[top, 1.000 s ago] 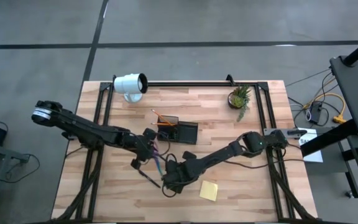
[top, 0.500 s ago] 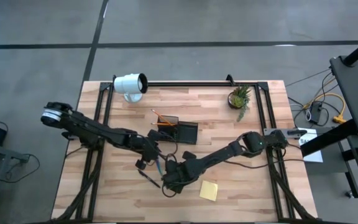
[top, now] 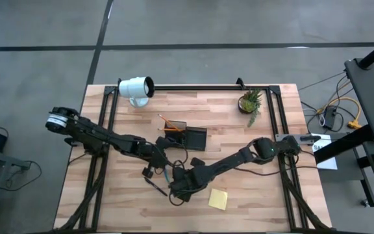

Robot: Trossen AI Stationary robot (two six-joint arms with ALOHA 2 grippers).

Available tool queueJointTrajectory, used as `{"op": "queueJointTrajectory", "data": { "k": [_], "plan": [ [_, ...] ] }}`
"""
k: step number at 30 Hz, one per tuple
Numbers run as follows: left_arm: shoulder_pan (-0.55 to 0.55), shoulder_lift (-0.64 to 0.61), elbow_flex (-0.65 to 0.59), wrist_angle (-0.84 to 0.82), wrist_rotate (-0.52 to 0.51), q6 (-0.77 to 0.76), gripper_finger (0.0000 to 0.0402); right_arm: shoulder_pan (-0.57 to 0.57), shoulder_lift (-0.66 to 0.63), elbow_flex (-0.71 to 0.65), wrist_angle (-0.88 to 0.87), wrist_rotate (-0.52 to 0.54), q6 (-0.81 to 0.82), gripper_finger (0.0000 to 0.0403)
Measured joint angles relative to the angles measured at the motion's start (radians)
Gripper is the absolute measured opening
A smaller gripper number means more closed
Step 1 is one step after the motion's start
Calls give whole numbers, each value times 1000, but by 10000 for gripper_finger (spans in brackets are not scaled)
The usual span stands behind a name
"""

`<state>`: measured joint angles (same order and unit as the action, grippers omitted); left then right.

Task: Pick and place office supplies into organizer
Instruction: Put the right black pen into the black desk organizer

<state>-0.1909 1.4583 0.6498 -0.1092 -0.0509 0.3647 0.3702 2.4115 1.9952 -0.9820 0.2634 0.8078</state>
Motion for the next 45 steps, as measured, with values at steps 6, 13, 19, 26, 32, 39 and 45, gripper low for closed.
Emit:
{"op": "queueJointTrajectory", "data": {
  "k": [6,13,19,26,32,39,45],
  "plan": [
    [0,6,1,-14,-40,43,16,4,0,16,-4,1,-4,8],
    [1,-55,62,-171,-142,97,12,38,-1,95,-127,78,19,8],
    [0,-169,192,-431,-240,124,12,86,-4,209,-372,249,153,8],
    [20,-229,401,-716,-520,290,12,120,-8,264,-518,364,271,8],
    [139,-165,514,-868,-632,395,12,122,-12,262,-540,418,293,8],
    [212,-51,555,-904,-676,564,12,124,-12,261,-548,475,292,8],
    [201,43,599,-903,-677,613,12,123,-13,261,-560,479,290,8]
  ]
}}
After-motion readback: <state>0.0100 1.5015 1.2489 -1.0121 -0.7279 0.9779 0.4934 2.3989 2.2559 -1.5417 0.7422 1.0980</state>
